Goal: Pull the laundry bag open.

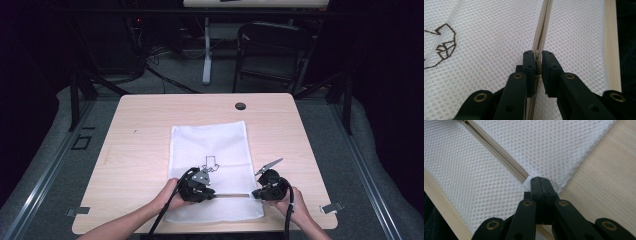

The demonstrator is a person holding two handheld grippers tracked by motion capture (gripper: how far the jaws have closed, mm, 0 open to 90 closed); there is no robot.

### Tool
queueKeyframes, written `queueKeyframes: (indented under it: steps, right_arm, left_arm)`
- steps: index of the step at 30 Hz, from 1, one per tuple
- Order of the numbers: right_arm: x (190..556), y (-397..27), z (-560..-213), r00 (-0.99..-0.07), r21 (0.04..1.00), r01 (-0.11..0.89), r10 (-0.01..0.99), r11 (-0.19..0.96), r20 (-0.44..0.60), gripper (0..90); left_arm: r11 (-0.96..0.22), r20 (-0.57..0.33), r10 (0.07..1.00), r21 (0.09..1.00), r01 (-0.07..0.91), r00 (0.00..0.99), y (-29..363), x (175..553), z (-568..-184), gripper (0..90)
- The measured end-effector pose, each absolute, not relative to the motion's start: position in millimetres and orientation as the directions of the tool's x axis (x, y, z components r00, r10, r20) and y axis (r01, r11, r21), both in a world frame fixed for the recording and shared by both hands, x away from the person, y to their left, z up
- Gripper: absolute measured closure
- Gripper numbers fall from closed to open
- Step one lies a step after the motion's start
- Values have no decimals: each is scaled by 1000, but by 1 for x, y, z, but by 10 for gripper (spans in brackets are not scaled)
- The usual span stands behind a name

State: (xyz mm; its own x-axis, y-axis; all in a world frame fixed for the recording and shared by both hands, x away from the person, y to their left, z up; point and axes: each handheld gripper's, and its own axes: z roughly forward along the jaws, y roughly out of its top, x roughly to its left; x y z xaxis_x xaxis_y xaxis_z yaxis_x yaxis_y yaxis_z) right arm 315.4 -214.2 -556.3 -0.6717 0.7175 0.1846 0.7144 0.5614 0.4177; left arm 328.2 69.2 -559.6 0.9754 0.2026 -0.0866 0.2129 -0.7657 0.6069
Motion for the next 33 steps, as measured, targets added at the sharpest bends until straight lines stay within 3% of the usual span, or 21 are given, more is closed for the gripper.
queueKeyframes:
  steps: [33]
  right_arm:
    - [316,-214,-556,-670,416,716,719,561,183,900]
  left_arm:
    - [-771,-81,254,585,252,964,105,326,-557,820]
